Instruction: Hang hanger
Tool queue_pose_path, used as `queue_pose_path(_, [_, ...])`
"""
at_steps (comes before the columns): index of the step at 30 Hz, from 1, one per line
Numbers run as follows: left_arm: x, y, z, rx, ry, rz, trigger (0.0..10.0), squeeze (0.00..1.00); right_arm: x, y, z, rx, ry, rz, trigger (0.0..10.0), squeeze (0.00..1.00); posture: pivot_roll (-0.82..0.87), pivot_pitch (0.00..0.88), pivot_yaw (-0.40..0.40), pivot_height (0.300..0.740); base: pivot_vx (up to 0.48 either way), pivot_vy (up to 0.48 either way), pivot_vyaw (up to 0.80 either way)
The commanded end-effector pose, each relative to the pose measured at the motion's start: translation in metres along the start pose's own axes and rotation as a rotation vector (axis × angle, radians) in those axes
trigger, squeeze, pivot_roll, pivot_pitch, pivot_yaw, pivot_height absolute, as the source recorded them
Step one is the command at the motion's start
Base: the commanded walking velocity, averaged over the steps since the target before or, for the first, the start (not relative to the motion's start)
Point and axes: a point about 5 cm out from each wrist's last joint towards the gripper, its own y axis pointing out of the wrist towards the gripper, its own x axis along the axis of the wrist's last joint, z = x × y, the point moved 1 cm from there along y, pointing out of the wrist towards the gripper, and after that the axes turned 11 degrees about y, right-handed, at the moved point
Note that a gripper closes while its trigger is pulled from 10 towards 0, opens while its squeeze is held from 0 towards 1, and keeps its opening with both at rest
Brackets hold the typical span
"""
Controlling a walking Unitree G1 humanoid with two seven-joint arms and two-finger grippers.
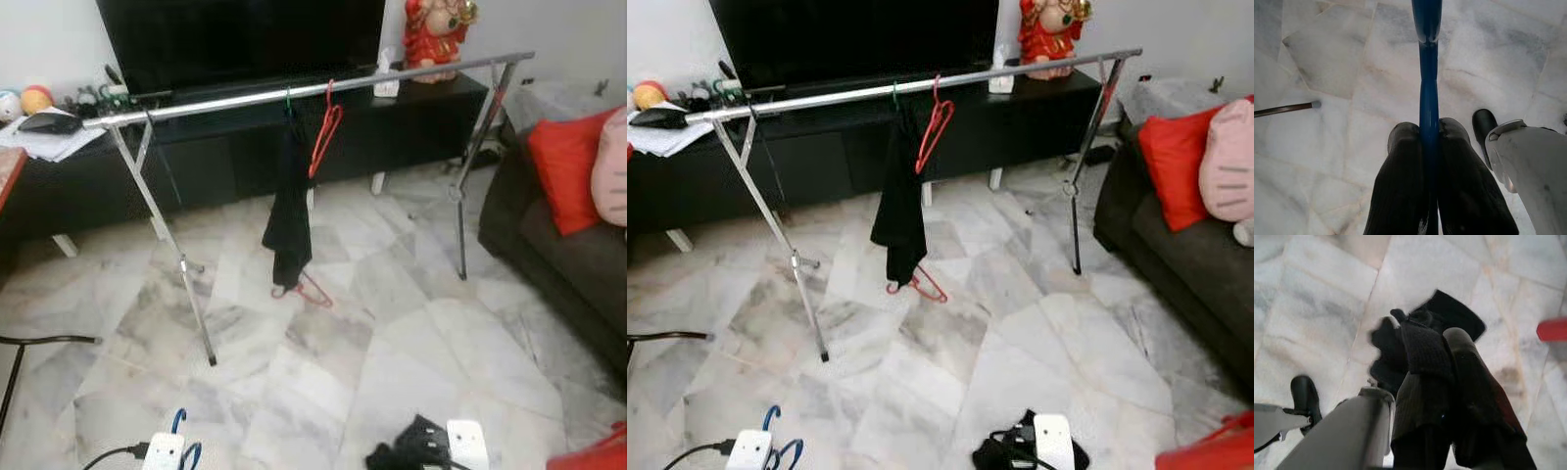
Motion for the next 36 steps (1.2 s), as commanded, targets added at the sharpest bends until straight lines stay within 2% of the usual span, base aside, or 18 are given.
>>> queue_pose_path(1, [-0.0008,-0.0001,-0.0028,-0.009,0.023,0.005,10.0,0.0,0.005,0.0008,-0.0034,-0.014,0.007,-0.019,10.0,0.0,-0.12,0.0,0.006,0.74,0.0,0.0,0.0])
queue_pose_path(15, [-0.0009,-0.0001,-0.0029,-0.018,0.025,0.005,10.0,0.0,0.0075,0.0012,0.0009,-0.007,0.0,-0.035,10.0,0.0,-0.12,0.0,0.01,0.74,0.0,0.0,0.0])
queue_pose_path(26, [-0.0033,-0.0009,-0.0054,-0.026,0.025,0.008,10.0,0.0,0.0101,0.0013,-0.0041,-0.038,0.012,-0.051,10.0,0.0,-0.12,0.0,0.012,0.74,0.0,0.0,0.0])
queue_pose_path(36, [-0.002,-0.0004,-0.0044,-0.021,0.023,0.007,10.0,0.0,0.015,0.0022,-0.0007,-0.035,0.013,-0.071,10.0,0.0,-0.11,0.0,0.012,0.74,-0.256,0.0,0.0])
